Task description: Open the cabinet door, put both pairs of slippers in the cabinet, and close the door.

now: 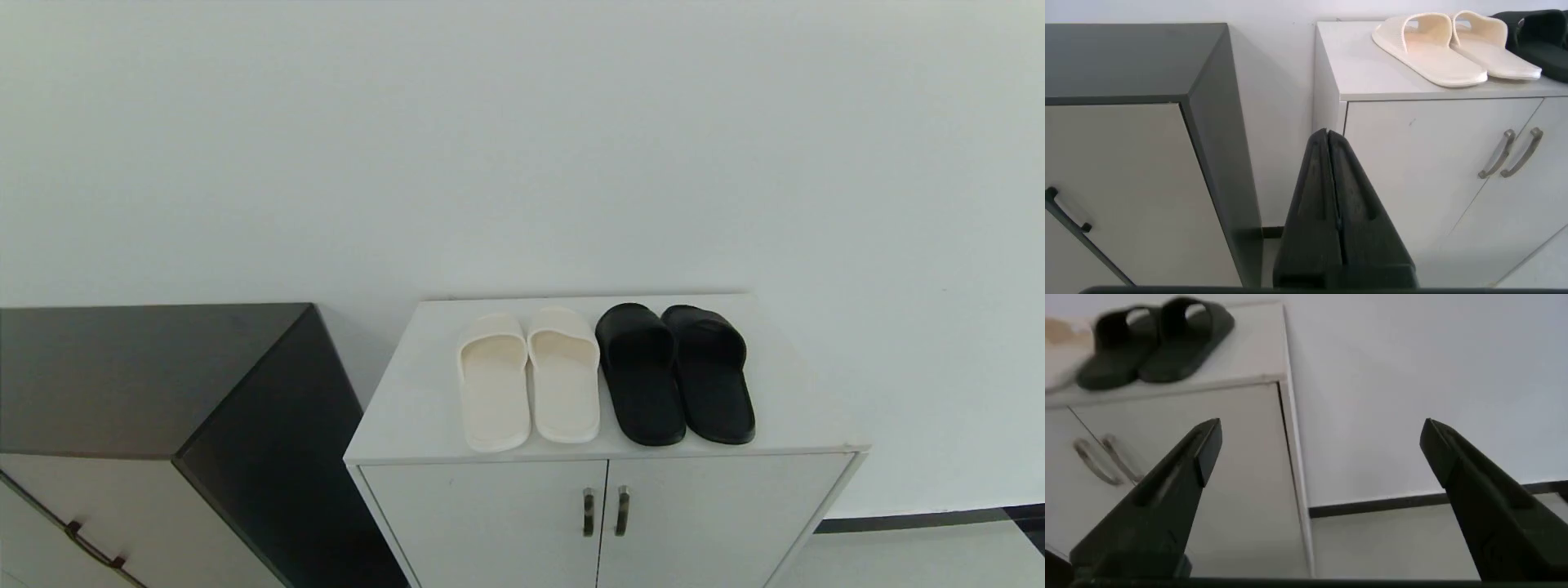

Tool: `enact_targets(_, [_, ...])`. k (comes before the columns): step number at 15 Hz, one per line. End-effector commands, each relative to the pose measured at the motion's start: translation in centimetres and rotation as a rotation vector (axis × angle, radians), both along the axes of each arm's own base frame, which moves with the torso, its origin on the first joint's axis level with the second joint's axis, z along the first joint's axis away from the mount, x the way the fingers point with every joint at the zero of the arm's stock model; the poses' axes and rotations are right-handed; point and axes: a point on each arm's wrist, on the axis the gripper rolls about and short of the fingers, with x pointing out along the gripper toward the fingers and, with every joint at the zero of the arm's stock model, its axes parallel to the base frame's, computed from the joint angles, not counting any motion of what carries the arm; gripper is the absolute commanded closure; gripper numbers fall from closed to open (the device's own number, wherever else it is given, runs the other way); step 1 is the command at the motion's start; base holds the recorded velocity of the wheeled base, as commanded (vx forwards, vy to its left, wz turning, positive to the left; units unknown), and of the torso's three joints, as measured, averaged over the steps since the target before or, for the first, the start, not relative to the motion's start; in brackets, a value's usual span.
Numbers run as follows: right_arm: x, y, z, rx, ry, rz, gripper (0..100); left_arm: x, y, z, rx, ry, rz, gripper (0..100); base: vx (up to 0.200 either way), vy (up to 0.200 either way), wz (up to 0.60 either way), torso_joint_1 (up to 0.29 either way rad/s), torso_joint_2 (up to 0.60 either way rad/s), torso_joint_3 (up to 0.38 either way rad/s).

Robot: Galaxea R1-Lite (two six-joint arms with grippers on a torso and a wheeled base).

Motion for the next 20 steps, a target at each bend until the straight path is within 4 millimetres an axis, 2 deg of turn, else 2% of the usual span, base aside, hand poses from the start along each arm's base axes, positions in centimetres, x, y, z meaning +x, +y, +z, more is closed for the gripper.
enact_targets(1, [-1.4,0.1,4.9,0.121,-0.159,0.062,0,0.0,0.0,0.0,0.000,0.000,0.000,100,0.000,0.000,0.00,0.000,0.00,0.000])
enact_targets(2, [-1.3,0.2,6.3,0.114,-0.083,0.119,0,0.0,0.0,0.0,0.000,0.000,0.000,100,0.000,0.000,0.00,0.000,0.00,0.000])
enact_targets(3, [-0.7,0.4,6.8,0.111,0.016,0.198,0,0.0,0.0,0.0,0.000,0.000,0.000,100,0.000,0.000,0.00,0.000,0.00,0.000])
enact_targets(5, [2.0,0.7,7.4,0.129,0.158,0.306,0,0.0,0.0,0.0,-0.002,0.000,0.000,100,0.000,0.000,0.00,0.000,0.00,0.000])
enact_targets(9, [6.9,1.2,9.5,0.121,0.251,0.405,0,0.0,0.0,0.0,0.000,0.001,0.000,100,0.000,0.000,0.00,0.000,0.00,0.000])
enact_targets(12, [10.5,2.6,12.0,0.114,0.318,0.464,0,0.0,0.0,0.0,0.000,0.000,0.000,100,0.000,0.000,0.00,0.000,0.00,0.000])
enact_targets(15, [13.7,5.6,13.3,0.163,0.398,0.488,0,0.0,0.0,0.0,0.001,0.000,0.000,100,0.000,0.000,0.00,0.000,0.00,0.000])
enact_targets(18, [17.6,10.1,12.4,0.117,0.388,0.432,0,0.0,0.0,0.0,0.001,0.000,0.001,100,0.000,0.000,0.00,0.000,0.00,0.000])
enact_targets(20, [20.0,12.1,11.2,0.103,0.377,0.389,0,0.0,0.0,0.0,0.000,0.000,0.001,100,0.000,0.000,0.00,0.000,0.00,0.000])
